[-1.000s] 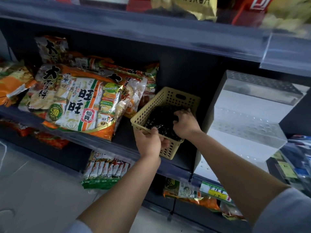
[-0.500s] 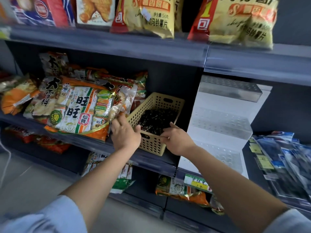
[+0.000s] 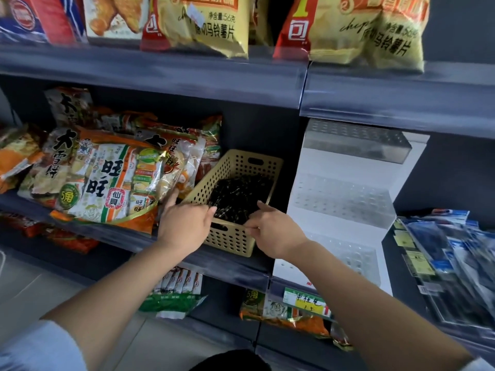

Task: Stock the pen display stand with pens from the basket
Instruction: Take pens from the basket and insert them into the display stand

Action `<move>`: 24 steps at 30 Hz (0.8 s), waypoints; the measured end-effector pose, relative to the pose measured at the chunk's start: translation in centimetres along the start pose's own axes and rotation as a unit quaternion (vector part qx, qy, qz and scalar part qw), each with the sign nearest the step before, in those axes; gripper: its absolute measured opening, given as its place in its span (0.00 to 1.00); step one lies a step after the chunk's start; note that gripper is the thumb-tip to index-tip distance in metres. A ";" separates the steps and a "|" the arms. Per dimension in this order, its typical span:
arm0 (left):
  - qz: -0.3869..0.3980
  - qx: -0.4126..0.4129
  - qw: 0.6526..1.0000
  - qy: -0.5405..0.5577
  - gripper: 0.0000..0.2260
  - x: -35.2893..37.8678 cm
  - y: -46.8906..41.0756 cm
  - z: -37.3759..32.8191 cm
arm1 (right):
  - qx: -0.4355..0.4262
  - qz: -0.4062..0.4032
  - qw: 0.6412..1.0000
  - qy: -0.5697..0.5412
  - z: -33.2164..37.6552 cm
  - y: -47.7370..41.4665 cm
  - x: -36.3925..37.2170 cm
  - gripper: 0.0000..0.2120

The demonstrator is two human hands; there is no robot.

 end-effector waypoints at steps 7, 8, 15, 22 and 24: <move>0.002 0.030 0.997 0.067 0.23 1.2 -0.2 0.2 | 0.021 0.004 1.000 0.008 -0.2 1.0 -0.7 0.15; 0.005 0.032 0.997 0.066 0.23 1.3 -0.2 0.2 | 0.019 0.002 1.000 0.008 -0.1 1.0 -0.7 0.15; 0.049 0.030 0.997 0.048 0.24 1.5 -0.4 0.2 | -0.002 0.032 0.999 -0.017 -0.7 -0.2 -0.4 0.12; 0.144 0.009 0.989 0.041 0.23 0.9 -1.3 -0.5 | -0.023 0.107 0.993 0.051 -0.3 -0.7 -1.0 0.13; 0.192 -0.034 0.978 0.074 0.23 1.6 -1.9 -0.1 | -0.018 0.114 0.992 0.059 -0.1 -0.8 -1.1 0.13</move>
Point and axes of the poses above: each hand's wrist, its own y-axis away from the middle knuckle, its own x-axis out of the palm, z = x × y, the point moved 9 cm from there along -y, towards the middle knuckle, and after that the axes turned 13 degrees about y, right-handed, at the moved point
